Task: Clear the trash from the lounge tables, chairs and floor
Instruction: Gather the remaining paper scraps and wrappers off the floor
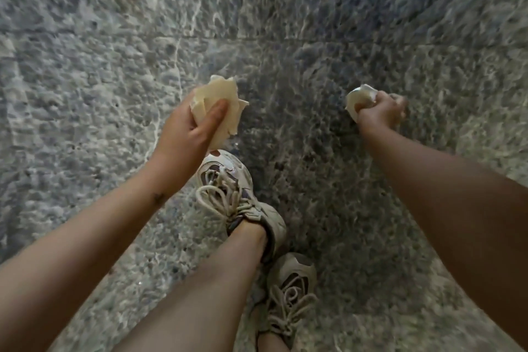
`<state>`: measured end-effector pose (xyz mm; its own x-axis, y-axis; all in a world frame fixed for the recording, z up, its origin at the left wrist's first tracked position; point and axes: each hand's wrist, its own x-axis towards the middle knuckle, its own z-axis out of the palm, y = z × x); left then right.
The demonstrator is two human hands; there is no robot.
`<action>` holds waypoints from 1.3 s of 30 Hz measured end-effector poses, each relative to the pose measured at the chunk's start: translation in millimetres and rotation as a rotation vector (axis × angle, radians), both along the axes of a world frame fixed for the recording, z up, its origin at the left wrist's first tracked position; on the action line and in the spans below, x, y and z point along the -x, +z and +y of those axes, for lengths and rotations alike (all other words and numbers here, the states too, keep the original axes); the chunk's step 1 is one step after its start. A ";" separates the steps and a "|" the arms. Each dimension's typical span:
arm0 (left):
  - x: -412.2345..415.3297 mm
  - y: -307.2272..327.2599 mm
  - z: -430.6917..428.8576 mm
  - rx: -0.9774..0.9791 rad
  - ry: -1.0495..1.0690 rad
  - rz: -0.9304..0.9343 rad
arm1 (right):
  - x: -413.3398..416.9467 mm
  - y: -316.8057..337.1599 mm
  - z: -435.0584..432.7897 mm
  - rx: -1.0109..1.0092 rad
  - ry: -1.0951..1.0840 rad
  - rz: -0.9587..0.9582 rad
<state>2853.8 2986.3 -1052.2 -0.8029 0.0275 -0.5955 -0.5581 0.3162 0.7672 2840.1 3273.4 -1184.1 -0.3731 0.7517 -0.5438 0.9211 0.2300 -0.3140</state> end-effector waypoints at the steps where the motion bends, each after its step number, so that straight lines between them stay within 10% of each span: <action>1: 2.5 -2.0 -2.3 -0.016 0.011 -0.004 | -0.2 -1.0 -3.3 -0.050 0.086 -0.037; 26: 97.1 48.6 -148.1 0.037 0.753 -0.025 | 297.8 98.6 -328.6 0.391 1.115 -0.056; 39: 101.4 -17.8 -155.7 -0.062 1.138 -0.068 | 303.7 5.6 -388.4 -0.011 1.419 -0.078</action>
